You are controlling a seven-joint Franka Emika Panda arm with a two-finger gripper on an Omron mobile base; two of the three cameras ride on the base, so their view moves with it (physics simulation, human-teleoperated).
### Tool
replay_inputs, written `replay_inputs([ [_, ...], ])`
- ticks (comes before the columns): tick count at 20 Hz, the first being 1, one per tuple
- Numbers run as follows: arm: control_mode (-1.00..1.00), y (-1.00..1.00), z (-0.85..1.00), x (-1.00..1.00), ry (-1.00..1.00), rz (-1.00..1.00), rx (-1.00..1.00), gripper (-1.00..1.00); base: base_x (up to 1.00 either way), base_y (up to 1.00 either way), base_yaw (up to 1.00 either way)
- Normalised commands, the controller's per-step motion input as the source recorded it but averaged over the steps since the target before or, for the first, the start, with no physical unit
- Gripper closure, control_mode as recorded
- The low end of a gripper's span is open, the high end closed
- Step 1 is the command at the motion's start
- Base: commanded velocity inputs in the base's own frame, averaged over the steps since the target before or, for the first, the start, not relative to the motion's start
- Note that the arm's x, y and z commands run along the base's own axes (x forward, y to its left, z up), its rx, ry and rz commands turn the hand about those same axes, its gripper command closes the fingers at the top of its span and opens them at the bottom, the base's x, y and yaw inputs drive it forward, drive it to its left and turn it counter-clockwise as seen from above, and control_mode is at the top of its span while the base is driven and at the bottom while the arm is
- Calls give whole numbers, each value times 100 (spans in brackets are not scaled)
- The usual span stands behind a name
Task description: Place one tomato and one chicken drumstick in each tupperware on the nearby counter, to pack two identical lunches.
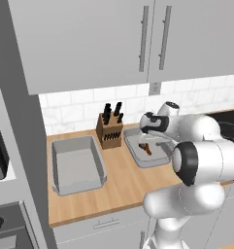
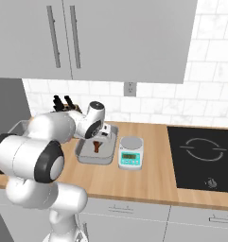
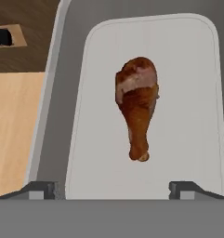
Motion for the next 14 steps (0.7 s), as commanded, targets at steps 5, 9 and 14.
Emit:
replay_inputs([
  [5, -100, 1, 71, -89, 0, 0, 3, -100, 0, 0, 0],
  [9, -100, 0, 65, -100, 0, -1, 3, -100, 0, 0, 0],
  [14, -100, 5, 56, -100, 0, -4, 0, -100, 0, 0, 0],
])
